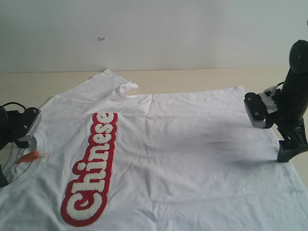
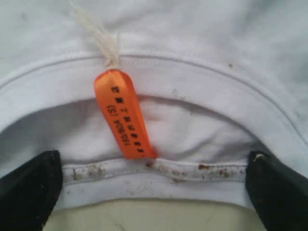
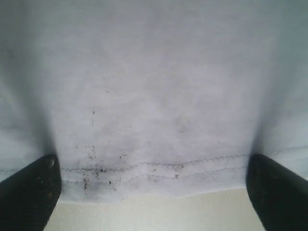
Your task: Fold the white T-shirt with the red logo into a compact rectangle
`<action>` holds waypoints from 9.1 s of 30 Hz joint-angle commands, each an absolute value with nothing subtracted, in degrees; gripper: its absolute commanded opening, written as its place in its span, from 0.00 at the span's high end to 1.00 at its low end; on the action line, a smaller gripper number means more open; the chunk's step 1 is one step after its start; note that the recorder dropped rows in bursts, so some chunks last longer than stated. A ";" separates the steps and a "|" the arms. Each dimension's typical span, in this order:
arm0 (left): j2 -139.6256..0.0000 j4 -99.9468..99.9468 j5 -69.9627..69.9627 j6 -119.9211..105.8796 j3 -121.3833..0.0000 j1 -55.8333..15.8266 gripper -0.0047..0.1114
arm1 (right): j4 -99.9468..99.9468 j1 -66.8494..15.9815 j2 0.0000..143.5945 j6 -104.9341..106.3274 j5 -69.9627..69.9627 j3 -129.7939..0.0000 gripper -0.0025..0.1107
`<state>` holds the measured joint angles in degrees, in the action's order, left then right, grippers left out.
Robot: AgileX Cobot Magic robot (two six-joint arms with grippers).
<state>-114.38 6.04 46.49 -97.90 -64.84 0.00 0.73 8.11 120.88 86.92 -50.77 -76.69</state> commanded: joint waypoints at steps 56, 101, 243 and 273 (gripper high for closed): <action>-115.55 6.49 46.94 -97.71 -64.65 0.07 0.07 | 7.11 8.38 123.04 86.94 -51.21 -77.04 0.93; -115.55 6.49 46.94 -97.71 -64.65 0.07 0.07 | 6.01 8.38 123.04 86.93 -50.81 -77.04 0.98; -69.76 -6.42 54.55 -59.51 -81.04 -1.10 0.96 | -15.09 7.38 82.14 53.72 -69.96 -97.96 0.98; -71.78 1.25 59.00 -60.79 -85.00 -1.10 0.96 | -21.82 7.38 83.12 37.28 -69.96 -99.33 0.98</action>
<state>-74.51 0.60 58.32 -63.50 -84.38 -1.25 -21.34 7.14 86.32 39.92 -70.35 -98.51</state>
